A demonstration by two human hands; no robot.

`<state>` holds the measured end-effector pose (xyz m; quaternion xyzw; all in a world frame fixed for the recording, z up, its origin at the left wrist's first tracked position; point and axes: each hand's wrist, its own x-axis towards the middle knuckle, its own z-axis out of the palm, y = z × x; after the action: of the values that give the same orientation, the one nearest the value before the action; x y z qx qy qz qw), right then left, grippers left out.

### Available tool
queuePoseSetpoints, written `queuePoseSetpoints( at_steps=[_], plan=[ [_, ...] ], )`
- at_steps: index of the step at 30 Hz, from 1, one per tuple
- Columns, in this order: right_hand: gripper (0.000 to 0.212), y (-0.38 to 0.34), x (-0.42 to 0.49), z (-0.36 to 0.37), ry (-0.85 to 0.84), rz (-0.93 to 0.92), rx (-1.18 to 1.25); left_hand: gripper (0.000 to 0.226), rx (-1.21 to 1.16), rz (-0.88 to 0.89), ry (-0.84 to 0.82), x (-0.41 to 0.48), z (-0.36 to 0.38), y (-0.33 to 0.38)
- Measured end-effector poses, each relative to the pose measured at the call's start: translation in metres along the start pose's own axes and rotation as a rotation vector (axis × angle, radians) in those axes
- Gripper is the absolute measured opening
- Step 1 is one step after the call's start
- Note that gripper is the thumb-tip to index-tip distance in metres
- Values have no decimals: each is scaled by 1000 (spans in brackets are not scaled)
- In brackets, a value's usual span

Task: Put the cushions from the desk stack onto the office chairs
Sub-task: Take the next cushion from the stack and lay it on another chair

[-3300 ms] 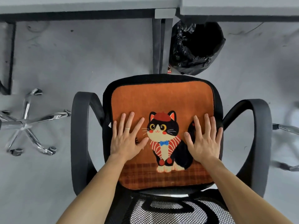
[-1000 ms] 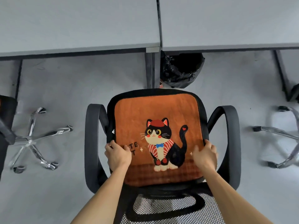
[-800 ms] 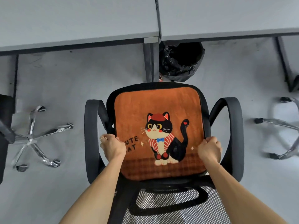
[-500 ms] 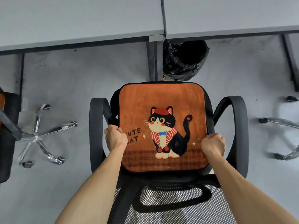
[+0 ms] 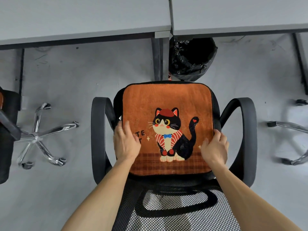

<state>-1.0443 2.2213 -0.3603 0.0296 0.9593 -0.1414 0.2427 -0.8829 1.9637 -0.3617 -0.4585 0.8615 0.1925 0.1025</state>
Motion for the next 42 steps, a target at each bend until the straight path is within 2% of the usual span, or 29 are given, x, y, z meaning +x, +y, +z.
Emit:
queuePoseSetpoints(
  at_steps=[2, 4, 8, 13, 18, 22, 24, 33, 36, 42],
  plan=[
    [59, -2, -6, 5, -20, -158, -94, 64, 79, 108, -118, -13, 9, 3],
    [64, -4, -9, 12, -84, -223, -180, 73, 114, 88, -245, -22, 18, 4],
    [78, 1, -4, 22, -238, -209, -249, 96, 186, 75, -364, -24, 28, 1],
    [85, 4, 1, 10, -353, -228, -236, 104, 204, 50, -451, -19, 22, 3],
    [75, -9, -6, -15, -408, -186, -218, 93, 254, 12, -514, -22, 1, 20],
    [67, -24, -38, -44, -397, -206, -183, 55, 369, 118, -572, -38, -35, 38],
    [65, -34, -59, -67, -365, -247, -174, 47, 383, 166, -585, -56, -62, 48],
    [55, -76, -191, -210, -199, -441, -100, 43, 241, 299, -338, -158, -205, 81],
    [42, -75, -236, -242, -174, -532, -56, 46, 209, 327, -248, -189, -246, 76],
    [46, -75, -310, -283, -74, -746, -57, 50, 141, 310, -6, -249, -309, 45]
  ],
)
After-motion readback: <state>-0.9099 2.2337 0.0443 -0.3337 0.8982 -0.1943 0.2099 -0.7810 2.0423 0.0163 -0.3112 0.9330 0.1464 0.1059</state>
